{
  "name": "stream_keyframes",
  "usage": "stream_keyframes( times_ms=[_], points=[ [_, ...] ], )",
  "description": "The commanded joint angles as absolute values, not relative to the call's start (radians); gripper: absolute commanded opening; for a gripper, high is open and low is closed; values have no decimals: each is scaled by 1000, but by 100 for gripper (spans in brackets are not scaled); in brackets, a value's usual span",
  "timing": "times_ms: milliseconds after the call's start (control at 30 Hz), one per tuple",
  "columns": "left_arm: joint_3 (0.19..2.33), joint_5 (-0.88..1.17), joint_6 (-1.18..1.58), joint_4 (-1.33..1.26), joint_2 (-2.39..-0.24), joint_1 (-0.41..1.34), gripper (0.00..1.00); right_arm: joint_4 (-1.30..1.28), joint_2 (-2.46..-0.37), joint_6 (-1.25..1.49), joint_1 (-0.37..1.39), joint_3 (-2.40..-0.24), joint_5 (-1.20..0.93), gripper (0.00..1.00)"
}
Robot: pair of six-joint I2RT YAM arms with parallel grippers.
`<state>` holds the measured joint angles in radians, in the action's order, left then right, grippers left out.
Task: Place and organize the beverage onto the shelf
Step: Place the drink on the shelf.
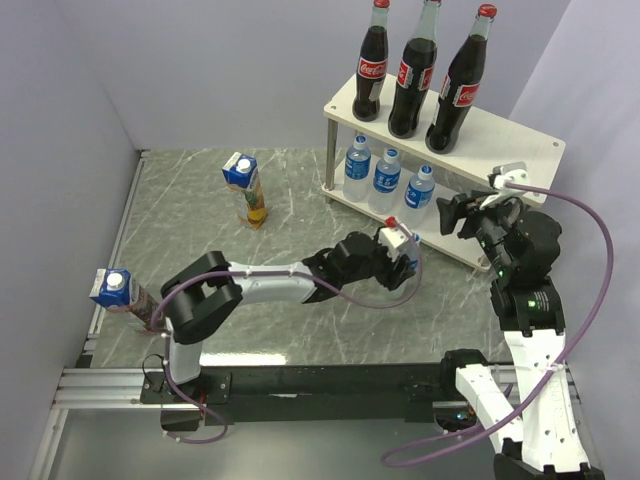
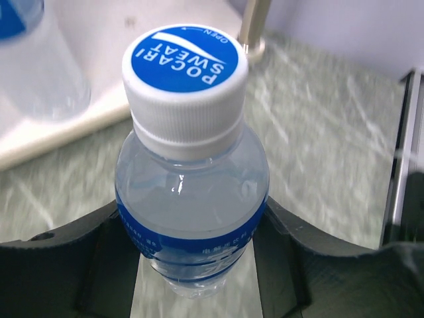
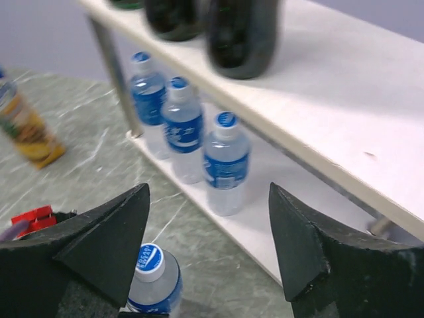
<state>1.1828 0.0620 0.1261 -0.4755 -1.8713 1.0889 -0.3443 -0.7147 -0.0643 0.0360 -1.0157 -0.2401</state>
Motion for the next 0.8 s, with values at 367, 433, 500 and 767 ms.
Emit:
stream_keyframes(
  times_ms=[367,433,500,767],
  points=[
    [1748,94,120,-493,-2106,1091,0,-236,-684,48,3,-1054,158,96],
    [1808,94,124,-477,-2140,1083,0,-238,-681,51,5,-1055,169,96],
    [1842,92,132,-476,-2172,1075,0,-236,-681,54,5,-1058,181,98],
    [2035,110,169,-462,-2276,1045,0,-216,-677,60,5,-1046,229,100]
  ],
)
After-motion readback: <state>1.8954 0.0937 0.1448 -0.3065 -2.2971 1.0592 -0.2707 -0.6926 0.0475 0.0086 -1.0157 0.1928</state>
